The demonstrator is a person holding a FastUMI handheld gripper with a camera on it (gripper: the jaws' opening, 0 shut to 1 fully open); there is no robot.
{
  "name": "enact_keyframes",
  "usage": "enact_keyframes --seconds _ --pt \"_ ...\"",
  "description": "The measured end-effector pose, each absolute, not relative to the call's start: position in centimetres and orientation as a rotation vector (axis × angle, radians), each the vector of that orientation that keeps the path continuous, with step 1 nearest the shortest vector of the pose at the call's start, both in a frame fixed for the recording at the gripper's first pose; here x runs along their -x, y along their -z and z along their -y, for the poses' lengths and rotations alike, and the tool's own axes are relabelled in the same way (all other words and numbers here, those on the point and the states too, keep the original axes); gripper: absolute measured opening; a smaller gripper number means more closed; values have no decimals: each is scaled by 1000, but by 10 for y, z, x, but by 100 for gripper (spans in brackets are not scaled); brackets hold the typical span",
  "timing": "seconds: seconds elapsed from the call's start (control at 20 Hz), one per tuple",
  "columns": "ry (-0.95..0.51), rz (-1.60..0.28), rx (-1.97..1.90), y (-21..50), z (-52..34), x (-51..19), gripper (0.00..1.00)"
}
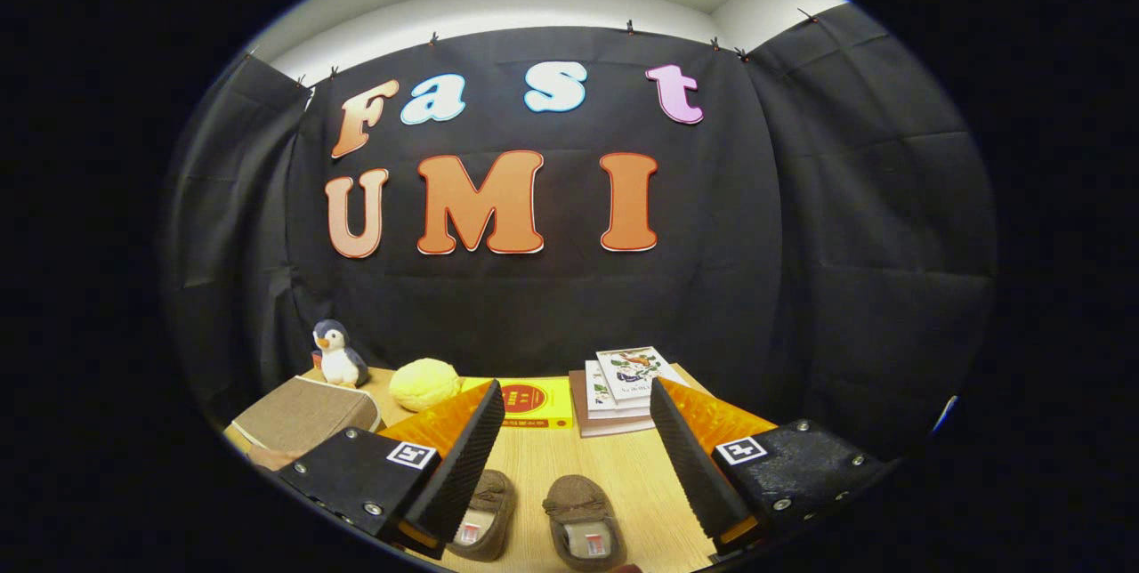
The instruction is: Open the storage box then place both shoes into the box .Put the left shoe in first, then the right shoe, with the right side of both shoes facing outward in a uniform manner.
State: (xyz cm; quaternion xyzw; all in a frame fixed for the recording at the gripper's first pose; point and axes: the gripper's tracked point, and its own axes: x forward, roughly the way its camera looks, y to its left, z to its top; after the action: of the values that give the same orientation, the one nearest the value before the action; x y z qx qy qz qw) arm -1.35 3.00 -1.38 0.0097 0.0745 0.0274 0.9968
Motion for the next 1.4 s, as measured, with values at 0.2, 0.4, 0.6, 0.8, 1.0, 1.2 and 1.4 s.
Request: enact_keyframes --seconds 0.2,0.4,0.6,0.8,1.0,1.2,1.4 --pt "-84 -180 -10 31 -46 6 98" --pt "-239 -256 -152 65 -102 8 98" --pt "-370 -355 -326 105 -150 9 98" --pt "-486 -481 -487 142 -190 10 98" --pt "-631 -609 -613 168 -230 16 98" --pt "-773 -764 -700 187 -268 34 98" --pt "-880 -904 -800 196 -296 52 98"
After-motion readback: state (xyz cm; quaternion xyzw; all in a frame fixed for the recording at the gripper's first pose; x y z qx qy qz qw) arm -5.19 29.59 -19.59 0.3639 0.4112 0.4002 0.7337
